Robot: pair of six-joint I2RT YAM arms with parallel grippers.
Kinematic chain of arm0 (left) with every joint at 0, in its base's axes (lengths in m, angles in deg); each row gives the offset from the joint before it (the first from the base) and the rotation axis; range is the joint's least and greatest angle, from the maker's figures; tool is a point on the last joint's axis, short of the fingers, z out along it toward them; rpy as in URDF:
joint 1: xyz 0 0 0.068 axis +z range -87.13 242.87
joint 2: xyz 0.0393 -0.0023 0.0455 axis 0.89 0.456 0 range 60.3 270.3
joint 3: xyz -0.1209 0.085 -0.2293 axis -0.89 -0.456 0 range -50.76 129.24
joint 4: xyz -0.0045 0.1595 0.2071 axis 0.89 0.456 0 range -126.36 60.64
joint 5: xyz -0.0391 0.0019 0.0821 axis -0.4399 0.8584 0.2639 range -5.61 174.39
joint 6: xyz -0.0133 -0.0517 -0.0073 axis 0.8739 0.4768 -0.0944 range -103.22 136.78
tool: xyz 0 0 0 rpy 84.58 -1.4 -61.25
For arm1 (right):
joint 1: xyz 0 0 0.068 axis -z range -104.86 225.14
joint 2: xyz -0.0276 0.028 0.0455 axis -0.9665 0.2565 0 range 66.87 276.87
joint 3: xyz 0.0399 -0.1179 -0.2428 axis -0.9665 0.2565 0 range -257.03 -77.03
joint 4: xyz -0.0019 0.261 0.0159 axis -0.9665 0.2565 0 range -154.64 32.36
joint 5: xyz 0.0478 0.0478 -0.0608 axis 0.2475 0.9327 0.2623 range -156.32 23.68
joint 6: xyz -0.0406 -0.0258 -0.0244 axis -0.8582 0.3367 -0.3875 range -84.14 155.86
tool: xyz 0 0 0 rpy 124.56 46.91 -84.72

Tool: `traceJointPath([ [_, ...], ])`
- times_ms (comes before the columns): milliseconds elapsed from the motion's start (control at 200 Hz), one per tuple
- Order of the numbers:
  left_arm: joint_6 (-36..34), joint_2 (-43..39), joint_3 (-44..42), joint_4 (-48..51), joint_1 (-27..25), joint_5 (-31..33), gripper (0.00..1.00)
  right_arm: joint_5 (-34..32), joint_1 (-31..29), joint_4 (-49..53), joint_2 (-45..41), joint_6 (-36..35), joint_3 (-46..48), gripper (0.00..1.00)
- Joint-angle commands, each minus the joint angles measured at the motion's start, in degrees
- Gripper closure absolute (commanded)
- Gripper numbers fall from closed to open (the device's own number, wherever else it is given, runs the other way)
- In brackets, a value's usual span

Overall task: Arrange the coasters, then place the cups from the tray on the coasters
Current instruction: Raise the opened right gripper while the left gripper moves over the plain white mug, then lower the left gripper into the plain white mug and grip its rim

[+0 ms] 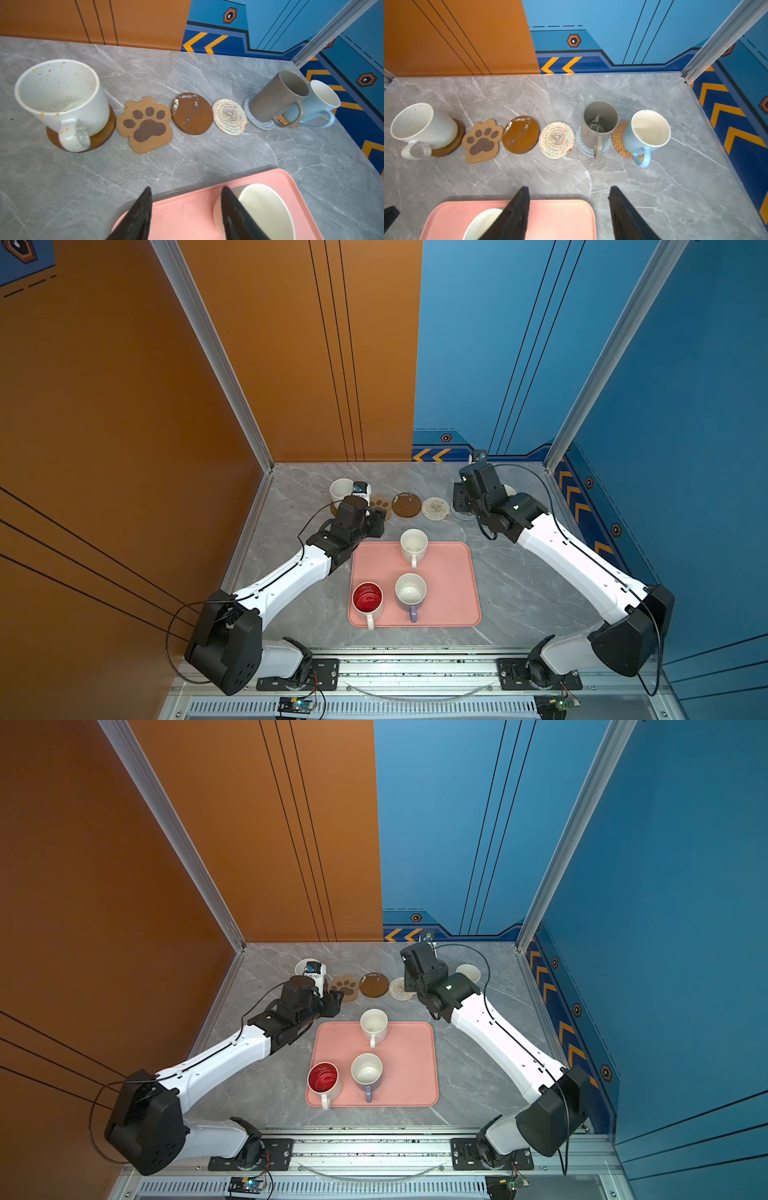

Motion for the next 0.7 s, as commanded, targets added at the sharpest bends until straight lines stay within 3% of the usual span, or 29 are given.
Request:
traceJointPath([
  [0,-2.52,0.5,3.68,1.43,-2.04,-4.43,0.42,-7.18,-4.78,-8.16,-2.11,5.24,4.81,0.39],
  [145,-4.06,1.55,9.06,7.68,-4.22,-6.25,0.41,-14.43,-8.74,-10.78,-4.98,11.44,11.91,0.39],
  [305,-7.27,1.92,12.19,18.25,-8.66,-6.97,0.35,-15.84,-8.8,-13.43,-9.4,11.92,17.99,0.38],
  [696,-4.35,3.36,17.88,34.34,-20.76,2.94,0.29,-17.92,-6.21,-15.13,-21.3,13.41,28.74,0.37],
])
